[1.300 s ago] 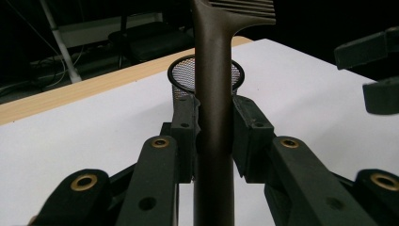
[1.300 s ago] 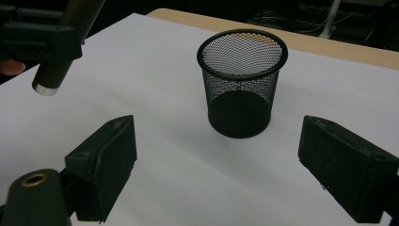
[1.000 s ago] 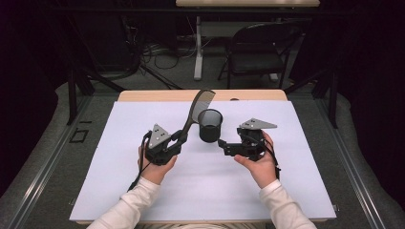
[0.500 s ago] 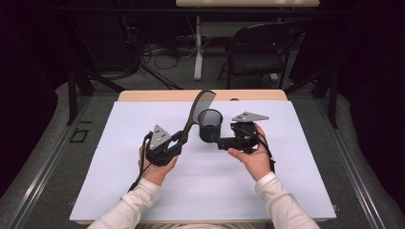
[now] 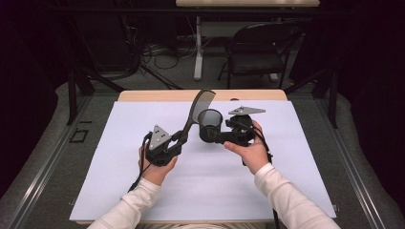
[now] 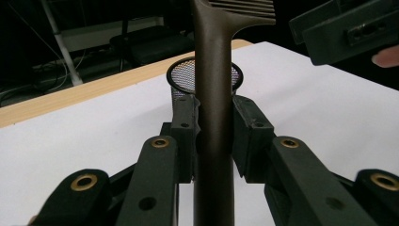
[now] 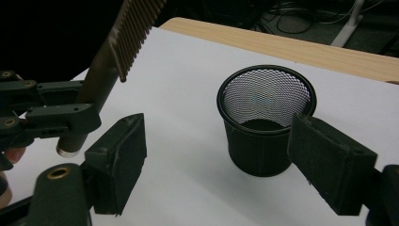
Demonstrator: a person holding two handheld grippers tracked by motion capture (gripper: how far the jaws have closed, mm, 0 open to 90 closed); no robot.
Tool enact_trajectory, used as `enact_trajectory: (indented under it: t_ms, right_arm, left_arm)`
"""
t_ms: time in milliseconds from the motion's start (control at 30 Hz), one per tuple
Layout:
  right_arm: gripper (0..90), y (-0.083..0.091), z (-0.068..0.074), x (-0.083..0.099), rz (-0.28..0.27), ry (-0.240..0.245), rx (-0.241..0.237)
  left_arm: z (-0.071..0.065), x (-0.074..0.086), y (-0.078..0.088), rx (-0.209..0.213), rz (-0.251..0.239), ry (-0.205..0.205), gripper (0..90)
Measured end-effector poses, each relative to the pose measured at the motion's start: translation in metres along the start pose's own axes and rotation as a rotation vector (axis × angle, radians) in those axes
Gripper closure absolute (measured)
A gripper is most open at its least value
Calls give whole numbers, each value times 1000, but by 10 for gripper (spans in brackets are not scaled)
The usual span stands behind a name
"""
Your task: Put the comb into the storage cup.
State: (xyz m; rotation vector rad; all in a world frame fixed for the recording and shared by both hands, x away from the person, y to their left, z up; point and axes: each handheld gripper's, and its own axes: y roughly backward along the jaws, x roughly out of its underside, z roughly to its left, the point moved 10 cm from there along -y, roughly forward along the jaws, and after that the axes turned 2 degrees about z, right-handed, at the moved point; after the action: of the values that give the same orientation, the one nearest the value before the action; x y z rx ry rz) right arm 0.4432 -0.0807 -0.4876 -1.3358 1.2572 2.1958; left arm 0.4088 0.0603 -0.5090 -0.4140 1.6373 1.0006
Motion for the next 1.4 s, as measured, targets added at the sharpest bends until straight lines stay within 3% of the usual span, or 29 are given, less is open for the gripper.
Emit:
enact_trajectory:
  t_ms: [167,633,1100,1400]
  right_arm:
    - [201,1,-1,-6,3,-12,-4]
    - [248,4,-12,-16,-17,-110,-54]
    - [225,2,-14,-23,-57,-120,-25]
    - [265,0,-8,-30,-78,-151,-71]
  left_arm:
    - [0,0,0,-2,-2,2,724]
    - [1,0,0,-5,-5,2,724]
    - [1,1,-1,-12,-12,5,724]
    - [3,4,-5,-8,-2,20,724]
